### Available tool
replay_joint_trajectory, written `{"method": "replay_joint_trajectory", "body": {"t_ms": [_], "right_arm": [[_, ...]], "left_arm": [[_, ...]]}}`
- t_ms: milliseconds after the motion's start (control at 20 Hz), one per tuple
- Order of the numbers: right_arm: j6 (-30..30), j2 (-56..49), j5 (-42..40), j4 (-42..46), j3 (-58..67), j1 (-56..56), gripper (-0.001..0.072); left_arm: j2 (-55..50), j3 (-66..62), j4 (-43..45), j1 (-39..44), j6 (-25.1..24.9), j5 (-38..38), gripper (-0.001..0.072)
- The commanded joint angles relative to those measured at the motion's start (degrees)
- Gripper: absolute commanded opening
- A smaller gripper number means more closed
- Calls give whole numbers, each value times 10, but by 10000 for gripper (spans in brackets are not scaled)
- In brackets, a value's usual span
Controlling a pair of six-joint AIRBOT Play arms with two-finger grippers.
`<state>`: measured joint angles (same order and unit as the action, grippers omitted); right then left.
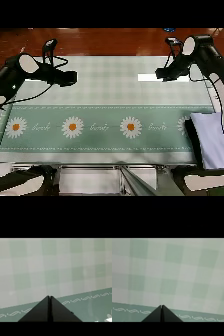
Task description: Fold the shirts.
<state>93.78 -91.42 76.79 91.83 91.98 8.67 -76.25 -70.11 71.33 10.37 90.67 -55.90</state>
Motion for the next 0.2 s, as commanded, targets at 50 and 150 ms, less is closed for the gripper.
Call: {"method": "replay_joint_trajectory", "body": {"t_ms": [50,150], "right_arm": [[1,0,1,1,0,0,19],[1,0,1,1,0,0,19]], "left_arm": [[-1,0,0,0,1,0,18],[-1,0,0,0,1,0,18]]}}
